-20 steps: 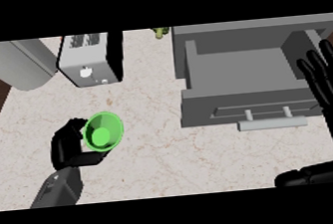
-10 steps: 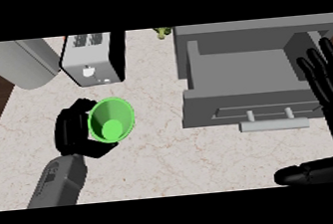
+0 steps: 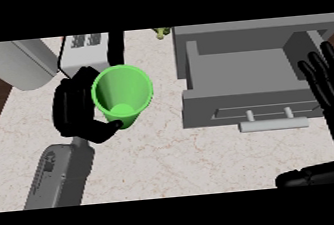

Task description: Pick up the cup, place it into the drawer and close the drawer

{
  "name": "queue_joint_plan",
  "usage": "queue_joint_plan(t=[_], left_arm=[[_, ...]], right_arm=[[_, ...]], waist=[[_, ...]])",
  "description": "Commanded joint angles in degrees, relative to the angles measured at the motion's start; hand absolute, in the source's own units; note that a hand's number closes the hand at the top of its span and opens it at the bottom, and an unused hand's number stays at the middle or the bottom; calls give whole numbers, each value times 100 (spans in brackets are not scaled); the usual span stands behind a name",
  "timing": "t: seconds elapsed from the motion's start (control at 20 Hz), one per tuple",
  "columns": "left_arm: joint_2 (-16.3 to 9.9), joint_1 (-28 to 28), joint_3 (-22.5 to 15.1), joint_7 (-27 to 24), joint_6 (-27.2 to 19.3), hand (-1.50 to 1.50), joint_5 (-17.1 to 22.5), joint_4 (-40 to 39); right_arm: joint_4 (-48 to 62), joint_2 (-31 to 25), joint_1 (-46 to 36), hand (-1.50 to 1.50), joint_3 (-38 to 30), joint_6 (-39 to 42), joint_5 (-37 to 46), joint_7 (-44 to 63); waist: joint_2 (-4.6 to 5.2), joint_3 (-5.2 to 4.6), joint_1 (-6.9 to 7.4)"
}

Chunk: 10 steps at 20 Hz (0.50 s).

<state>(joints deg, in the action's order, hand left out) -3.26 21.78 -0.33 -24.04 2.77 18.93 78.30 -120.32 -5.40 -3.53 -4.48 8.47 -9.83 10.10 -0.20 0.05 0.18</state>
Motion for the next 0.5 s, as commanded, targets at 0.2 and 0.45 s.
queue_joint_plan(t=[0.2, 0.45], left_arm=[[70, 1173, 4, 1060, -642, 150, -223, 170], [-19, 2102, 94, 1640, -1031, 150, -440, -57]], right_arm=[[353, 82, -407, -150, 35, -174, 217, -122], [10, -166, -87, -150, -259, 112, -220, 50]], waist=[[22, -4, -33], [18, -3, -58]])
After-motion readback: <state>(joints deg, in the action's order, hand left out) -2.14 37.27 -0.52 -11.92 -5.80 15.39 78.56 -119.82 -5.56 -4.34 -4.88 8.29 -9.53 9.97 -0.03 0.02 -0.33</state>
